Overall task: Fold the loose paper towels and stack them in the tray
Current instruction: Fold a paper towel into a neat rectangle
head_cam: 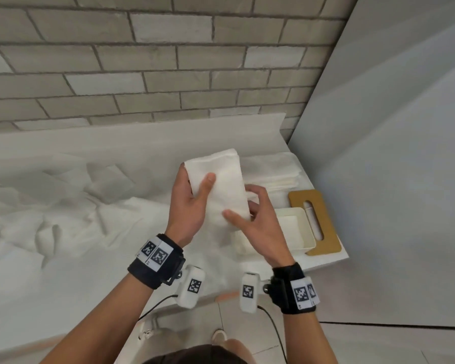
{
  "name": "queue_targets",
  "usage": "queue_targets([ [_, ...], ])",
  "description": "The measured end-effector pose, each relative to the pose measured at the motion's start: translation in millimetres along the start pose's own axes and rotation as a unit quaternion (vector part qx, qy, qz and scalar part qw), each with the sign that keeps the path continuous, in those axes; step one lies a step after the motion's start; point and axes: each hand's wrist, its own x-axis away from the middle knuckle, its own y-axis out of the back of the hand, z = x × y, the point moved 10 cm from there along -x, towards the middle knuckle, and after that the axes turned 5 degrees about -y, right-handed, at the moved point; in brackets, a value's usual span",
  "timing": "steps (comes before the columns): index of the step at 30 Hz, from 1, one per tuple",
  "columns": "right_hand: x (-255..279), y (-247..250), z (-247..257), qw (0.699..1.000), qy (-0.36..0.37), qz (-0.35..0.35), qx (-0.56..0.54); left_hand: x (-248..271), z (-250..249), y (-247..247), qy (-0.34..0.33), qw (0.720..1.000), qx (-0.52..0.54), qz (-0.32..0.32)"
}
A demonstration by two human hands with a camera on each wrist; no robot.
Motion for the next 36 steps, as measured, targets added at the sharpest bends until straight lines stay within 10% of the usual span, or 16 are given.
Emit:
queue_targets([
  [6, 26, 130, -39, 0.987, -0.011, -0.155, -0.046, 23, 32, -42, 0.007, 0.996, -0.090, 0.019],
  [9, 22, 174, -51, 0.960, -0.010, -0.258, 0.108, 40, 58, -72, -0.007, 0.978, -0.180, 0.106],
  [14, -15, 151, -73, 0.881, 0.033, -0.190, 0.431, 68, 109, -120, -0.098, 0.831, -0.469, 0.283],
  [18, -11, 135, -73, 0.837, 0.031, -0.192, 0.512, 70, 123, -127, -0.107, 0.741, -0.596, 0.290],
  [21, -10, 119, -77, 0.836, 0.005, -0.170, 0.522, 65, 125, -125, -0.090, 0.735, -0.606, 0.292],
  [25, -21, 91, -116, 0.797, -0.173, 0.004, 0.579, 44, 112, -78, -0.075, 0.805, -0.530, 0.257],
  [30, -15, 60, -37, 0.834, 0.008, -0.184, 0.520, -10, 99, 45, -0.104, 0.861, -0.459, 0.190],
  [36, -14, -76, -1, 0.901, 0.121, -0.144, 0.391, -68, 168, 147, -0.133, 0.688, -0.613, 0.364],
])
